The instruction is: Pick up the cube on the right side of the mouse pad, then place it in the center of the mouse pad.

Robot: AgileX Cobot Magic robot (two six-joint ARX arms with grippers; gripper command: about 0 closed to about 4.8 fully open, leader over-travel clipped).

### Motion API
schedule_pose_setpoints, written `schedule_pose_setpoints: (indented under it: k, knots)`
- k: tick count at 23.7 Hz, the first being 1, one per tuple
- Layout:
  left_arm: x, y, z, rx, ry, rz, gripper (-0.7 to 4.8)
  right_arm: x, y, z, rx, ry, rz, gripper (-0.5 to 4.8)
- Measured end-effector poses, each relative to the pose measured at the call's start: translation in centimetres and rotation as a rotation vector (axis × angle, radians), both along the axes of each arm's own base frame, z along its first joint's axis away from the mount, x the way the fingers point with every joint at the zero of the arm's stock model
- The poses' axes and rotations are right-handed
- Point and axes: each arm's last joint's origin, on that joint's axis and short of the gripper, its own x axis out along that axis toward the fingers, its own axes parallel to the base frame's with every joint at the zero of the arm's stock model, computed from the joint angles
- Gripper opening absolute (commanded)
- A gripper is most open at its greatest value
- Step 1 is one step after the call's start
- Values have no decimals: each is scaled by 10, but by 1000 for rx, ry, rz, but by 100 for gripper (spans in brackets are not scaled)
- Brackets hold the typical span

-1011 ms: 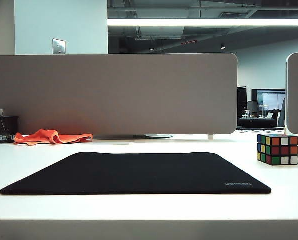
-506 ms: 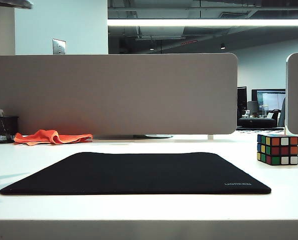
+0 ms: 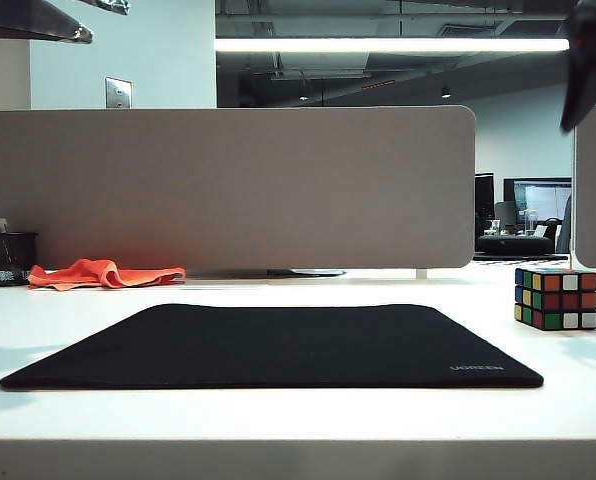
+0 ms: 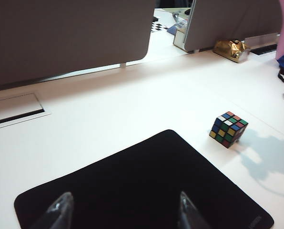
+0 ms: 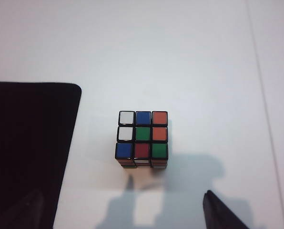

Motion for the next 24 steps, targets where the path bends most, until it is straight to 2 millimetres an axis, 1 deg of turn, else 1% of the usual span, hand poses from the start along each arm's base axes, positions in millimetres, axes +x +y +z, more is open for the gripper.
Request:
schedule_pose_setpoints:
  k: [2, 3, 4, 6, 11, 12, 14, 16, 17, 24]
  knots:
    - [0, 0, 0, 0, -1, -1, 377, 11, 2, -3, -7, 28, -1, 479]
    - [0, 0, 0, 1, -1, -1, 377, 17, 3, -4, -11, 40, -1, 479]
    - [0, 0, 0, 2, -2, 0, 377, 29, 4, -4, -13, 64, 0, 479]
    - [0, 0, 0, 1, -2, -2, 377, 46, 6, -8, -26, 84, -12, 479]
    - [0, 0, 0, 1, -2, -2, 377, 71, 11, -21, -44, 139, -18, 479]
    - [0, -1, 0, -1, 0, -17, 376, 79, 12, -24, -44, 149, -16, 479]
    - [-1, -1, 0, -6, 0, -46, 376, 85, 12, -31, -44, 165, -20, 479]
    - [-1, -1, 0, -9, 1, -62, 376, 95, 11, -51, -68, 230, -42, 479]
    - [-1, -1, 0, -9, 1, -61, 376, 97, 11, -56, -72, 246, -44, 479]
    - [-1, -1, 0, -9, 1, -62, 376, 110, 12, -84, -82, 313, -47, 479]
